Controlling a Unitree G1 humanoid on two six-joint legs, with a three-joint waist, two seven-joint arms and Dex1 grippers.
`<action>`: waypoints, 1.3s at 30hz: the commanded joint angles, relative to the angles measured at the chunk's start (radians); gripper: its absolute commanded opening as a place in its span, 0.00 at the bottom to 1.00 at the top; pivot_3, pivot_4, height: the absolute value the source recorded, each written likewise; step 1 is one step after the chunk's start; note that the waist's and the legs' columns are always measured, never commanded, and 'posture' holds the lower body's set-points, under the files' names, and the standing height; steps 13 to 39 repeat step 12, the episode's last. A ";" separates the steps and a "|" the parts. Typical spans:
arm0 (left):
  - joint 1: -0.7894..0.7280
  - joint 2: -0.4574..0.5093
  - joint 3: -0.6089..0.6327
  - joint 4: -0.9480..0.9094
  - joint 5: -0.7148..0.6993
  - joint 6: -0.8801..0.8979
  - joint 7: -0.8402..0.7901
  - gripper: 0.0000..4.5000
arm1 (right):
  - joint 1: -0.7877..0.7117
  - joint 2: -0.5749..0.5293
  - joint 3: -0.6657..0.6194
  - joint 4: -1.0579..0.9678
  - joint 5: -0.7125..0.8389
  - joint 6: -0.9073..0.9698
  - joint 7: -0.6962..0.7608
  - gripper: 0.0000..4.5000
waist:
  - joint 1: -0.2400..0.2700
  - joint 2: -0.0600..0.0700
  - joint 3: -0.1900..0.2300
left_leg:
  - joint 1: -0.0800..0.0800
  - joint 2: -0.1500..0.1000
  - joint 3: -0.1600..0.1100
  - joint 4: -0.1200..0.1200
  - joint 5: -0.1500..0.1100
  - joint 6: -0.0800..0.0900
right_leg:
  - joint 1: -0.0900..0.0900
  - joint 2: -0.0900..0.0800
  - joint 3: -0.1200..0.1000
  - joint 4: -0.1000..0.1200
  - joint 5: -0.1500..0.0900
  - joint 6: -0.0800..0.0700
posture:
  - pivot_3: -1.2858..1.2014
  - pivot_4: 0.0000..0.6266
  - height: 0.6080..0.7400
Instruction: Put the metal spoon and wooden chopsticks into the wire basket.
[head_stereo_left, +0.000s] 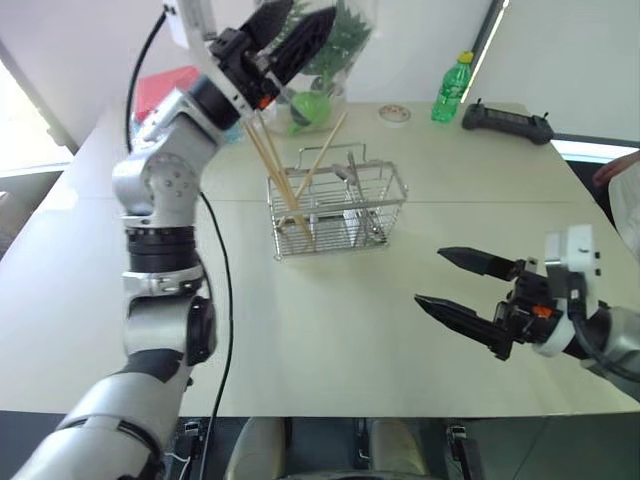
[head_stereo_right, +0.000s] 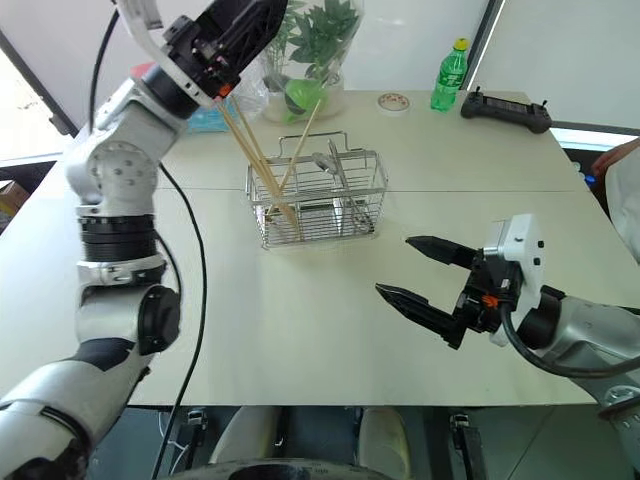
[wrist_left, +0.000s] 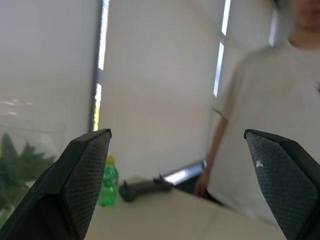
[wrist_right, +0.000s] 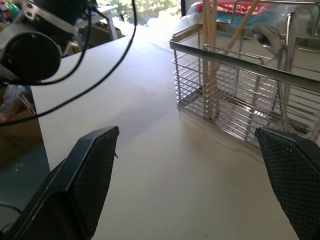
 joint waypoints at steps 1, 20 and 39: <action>0.107 0.278 -0.069 -0.112 -0.009 0.014 -0.394 0.99 | -0.019 -0.038 -0.074 0.050 -0.023 -0.015 0.048 1.00 | -0.013 0.001 0.000 | 0.000 0.000 0.000 -0.001 0.000 0.000 | 0.000 0.000 0.000 0.000 0.000 0.000 | 0.52 0.24 0.72; 0.364 0.647 -0.163 -0.014 0.260 -0.264 -0.677 0.99 | -0.077 -0.048 -0.036 0.122 -0.095 -0.022 0.107 1.00 | 0.011 0.002 0.000 | -0.002 0.001 0.002 -0.001 0.000 0.000 | -0.002 -0.002 0.000 -0.003 -0.002 -0.004 | 0.52 0.24 0.72; 0.364 0.647 -0.163 -0.014 0.260 -0.264 -0.677 0.99 | -0.077 -0.048 -0.036 0.122 -0.095 -0.022 0.107 1.00 | 0.011 0.002 0.000 | -0.002 0.001 0.002 -0.001 0.000 0.000 | -0.002 -0.002 0.000 -0.003 -0.002 -0.004 | 0.52 0.24 0.72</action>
